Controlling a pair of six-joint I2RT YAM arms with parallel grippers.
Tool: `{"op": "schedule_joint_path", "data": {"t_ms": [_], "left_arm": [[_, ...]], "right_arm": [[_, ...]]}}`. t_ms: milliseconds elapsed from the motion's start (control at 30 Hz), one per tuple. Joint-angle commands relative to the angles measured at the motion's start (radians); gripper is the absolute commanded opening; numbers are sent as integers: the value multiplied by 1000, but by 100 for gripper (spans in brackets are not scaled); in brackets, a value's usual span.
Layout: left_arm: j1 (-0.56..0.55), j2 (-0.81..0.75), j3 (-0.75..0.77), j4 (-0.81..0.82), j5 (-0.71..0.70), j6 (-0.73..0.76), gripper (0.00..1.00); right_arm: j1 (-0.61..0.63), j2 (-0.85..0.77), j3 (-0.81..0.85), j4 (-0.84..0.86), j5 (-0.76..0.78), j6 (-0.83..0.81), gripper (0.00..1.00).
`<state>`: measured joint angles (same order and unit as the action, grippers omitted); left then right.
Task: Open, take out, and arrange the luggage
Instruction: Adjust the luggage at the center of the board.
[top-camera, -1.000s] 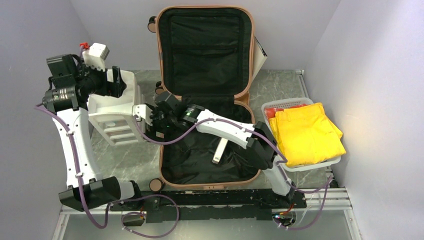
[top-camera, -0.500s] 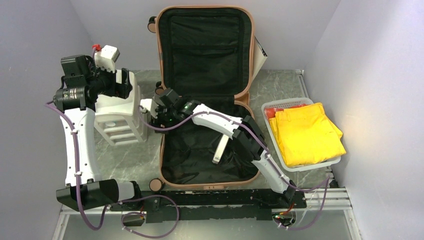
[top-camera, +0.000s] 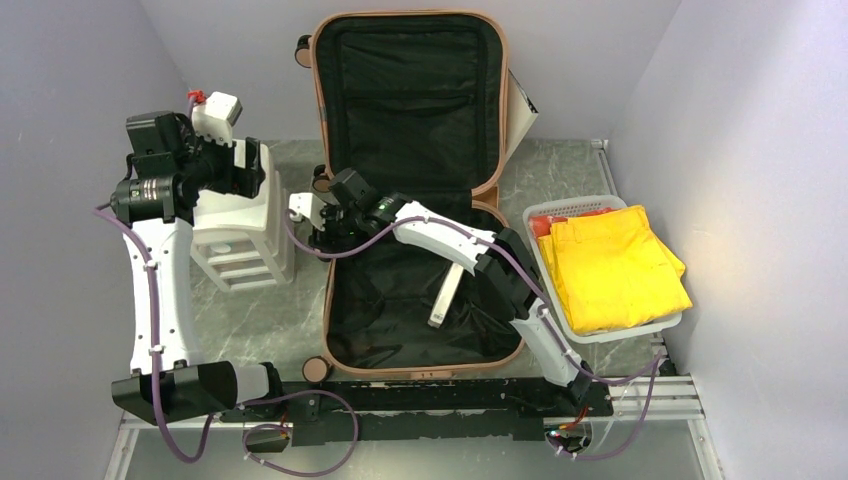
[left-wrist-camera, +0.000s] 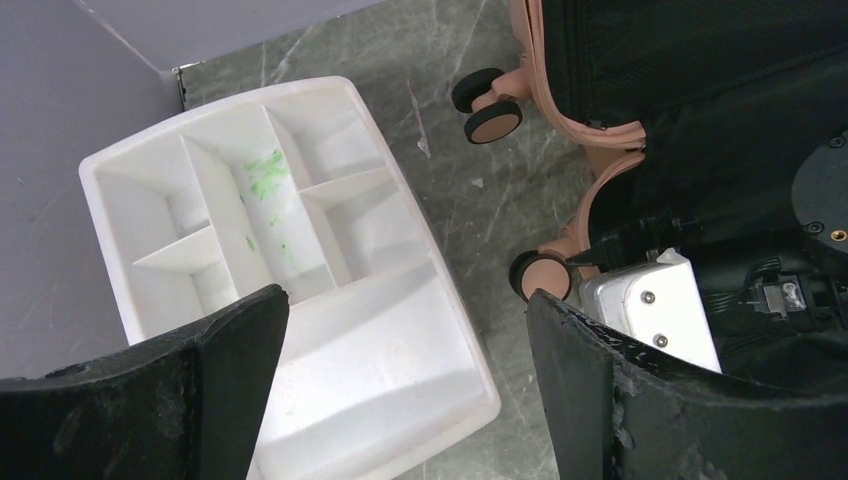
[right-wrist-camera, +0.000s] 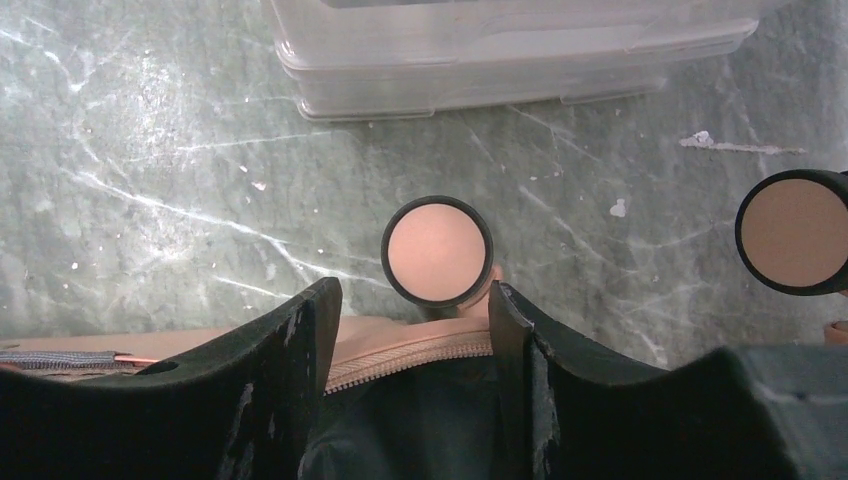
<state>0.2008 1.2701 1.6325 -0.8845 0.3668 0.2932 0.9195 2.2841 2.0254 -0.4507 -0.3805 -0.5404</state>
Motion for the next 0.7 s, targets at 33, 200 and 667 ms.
{"op": "schedule_joint_path", "data": {"t_ms": [33, 200, 667], "left_arm": [[-12, -29, -20, 29, -16, 5, 93], [-22, -37, -38, 33, -37, 18, 93], [-47, -37, -47, 0, -65, 45, 93]], "right_arm": [[-87, 61, -40, -413, 243, -97, 59], [-169, 26, -90, -387, 292, -40, 58], [-240, -148, -387, -192, 335, 33, 57]]}}
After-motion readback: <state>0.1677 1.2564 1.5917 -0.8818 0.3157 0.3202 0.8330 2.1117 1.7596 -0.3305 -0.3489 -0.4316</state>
